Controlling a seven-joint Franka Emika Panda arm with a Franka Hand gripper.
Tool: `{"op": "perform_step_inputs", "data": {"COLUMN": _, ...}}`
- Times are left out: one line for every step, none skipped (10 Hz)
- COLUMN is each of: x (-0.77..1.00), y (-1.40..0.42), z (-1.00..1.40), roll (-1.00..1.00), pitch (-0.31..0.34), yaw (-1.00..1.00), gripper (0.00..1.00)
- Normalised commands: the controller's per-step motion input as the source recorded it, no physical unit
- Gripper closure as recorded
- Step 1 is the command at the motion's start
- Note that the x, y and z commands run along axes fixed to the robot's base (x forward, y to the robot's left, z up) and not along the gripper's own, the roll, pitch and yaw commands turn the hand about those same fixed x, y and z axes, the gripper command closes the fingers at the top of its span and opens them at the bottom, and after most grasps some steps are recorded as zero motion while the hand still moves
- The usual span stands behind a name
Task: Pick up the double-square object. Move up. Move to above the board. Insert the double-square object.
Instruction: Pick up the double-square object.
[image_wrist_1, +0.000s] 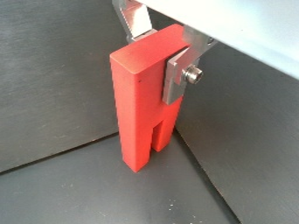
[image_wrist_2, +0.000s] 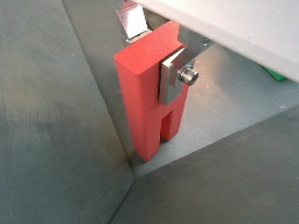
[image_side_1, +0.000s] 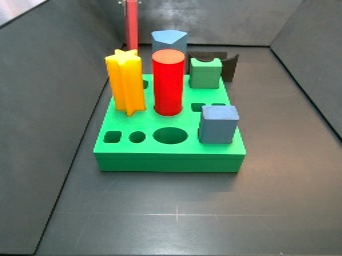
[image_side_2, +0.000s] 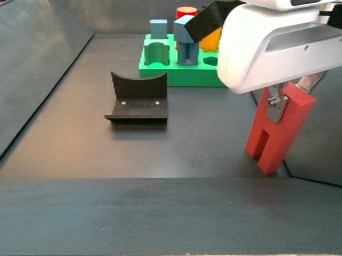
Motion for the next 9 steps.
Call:
{"op": "perform_step_inputs", "data": {"x": 0.00, "y": 0.00, "z": 0.00, "roll": 0.00, "pitch": 0.000, "yaw": 0.00, "gripper": 1.00}}
{"op": "perform_step_inputs", "data": {"x": 0.00, "y": 0.00, "z": 0.00, "roll": 0.00, "pitch": 0.000, "yaw": 0.00, "gripper": 1.00}}
{"op": "perform_step_inputs", "data": {"x": 0.00, "y": 0.00, "z": 0.00, "roll": 0.00, "pitch": 0.000, "yaw": 0.00, "gripper": 1.00}}
{"op": "perform_step_inputs", "data": {"x": 0.00, "y": 0.00, "z": 0.00, "roll": 0.00, "pitch": 0.000, "yaw": 0.00, "gripper": 1.00}}
{"op": "perform_step_inputs", "data": {"x": 0.00, "y": 0.00, "z": 0.00, "roll": 0.00, "pitch": 0.000, "yaw": 0.00, "gripper": 1.00}}
{"op": "perform_step_inputs", "data": {"x": 0.00, "y": 0.00, "z": 0.00, "roll": 0.00, "pitch": 0.000, "yaw": 0.00, "gripper": 1.00}}
{"op": "perform_step_inputs", "data": {"x": 0.00, "y": 0.00, "z": 0.00, "roll": 0.00, "pitch": 0.000, "yaw": 0.00, "gripper": 1.00}}
{"op": "perform_step_inputs", "data": {"x": 0.00, "y": 0.00, "z": 0.00, "roll": 0.00, "pitch": 0.000, "yaw": 0.00, "gripper": 1.00}}
{"op": "perform_step_inputs", "data": {"x": 0.00, "y": 0.00, "z": 0.00, "roll": 0.00, "pitch": 0.000, "yaw": 0.00, "gripper": 1.00}}
